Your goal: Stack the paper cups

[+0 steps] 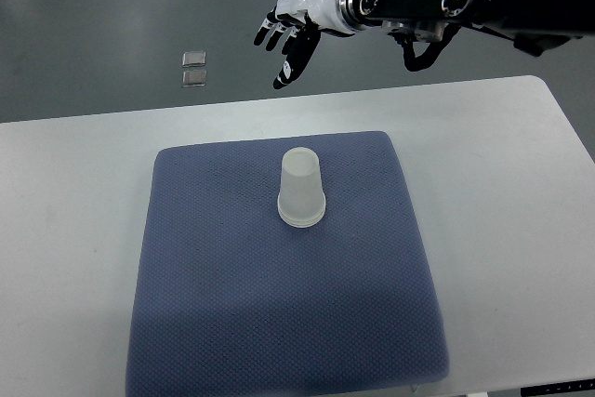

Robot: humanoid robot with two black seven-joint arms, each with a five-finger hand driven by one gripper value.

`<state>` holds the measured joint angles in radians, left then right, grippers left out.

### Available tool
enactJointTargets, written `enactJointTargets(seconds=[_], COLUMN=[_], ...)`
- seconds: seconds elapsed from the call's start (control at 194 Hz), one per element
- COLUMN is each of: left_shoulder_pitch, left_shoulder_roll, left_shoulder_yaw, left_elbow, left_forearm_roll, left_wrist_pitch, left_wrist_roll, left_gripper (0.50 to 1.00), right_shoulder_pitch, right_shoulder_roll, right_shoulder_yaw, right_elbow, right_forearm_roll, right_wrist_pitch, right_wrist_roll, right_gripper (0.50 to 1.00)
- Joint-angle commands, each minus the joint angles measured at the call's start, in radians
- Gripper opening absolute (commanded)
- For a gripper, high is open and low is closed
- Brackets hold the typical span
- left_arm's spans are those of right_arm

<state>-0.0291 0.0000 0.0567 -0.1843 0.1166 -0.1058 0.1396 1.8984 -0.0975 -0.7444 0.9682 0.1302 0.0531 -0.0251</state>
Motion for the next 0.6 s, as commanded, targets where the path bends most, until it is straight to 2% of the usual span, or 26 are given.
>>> enactJointTargets(seconds=[0.0,0.16,0.418,0.593], left_shoulder_pitch=[0.000,0.000,0.000,0.000], left_shoulder_roll=[0.000,0.000,0.000,0.000], left_shoulder_yaw=[0.000,0.000,0.000,0.000], left_elbow=[-0.001,-0.006,-0.010,-0.010], left_forearm_roll=[0.000,0.000,0.000,0.000], left_wrist_pitch=[0.000,0.000,0.000,0.000], left_wrist_roll=[0.000,0.000,0.003,0.003], left_gripper=[1.000,1.000,1.000,1.000], right_shoulder_pitch=[-0.113,-0.387,-0.725,-0.892], right_shoulder_roll=[-0.080,-0.171,-0.205,-0.182], right_shoulder_yaw=[0.178,0.565,1.004,1.220], right_elbow=[-0.031,-0.080,-0.111,-0.112], right_forearm_roll=[0.009,0.011,0.011,0.008], right_wrist_pitch=[-0.053,-0.119,-0.114,-0.098], right_wrist_roll=[0.020,0.047,0.085,0.105], right_gripper=[0.838,0.838,0.840,0.893])
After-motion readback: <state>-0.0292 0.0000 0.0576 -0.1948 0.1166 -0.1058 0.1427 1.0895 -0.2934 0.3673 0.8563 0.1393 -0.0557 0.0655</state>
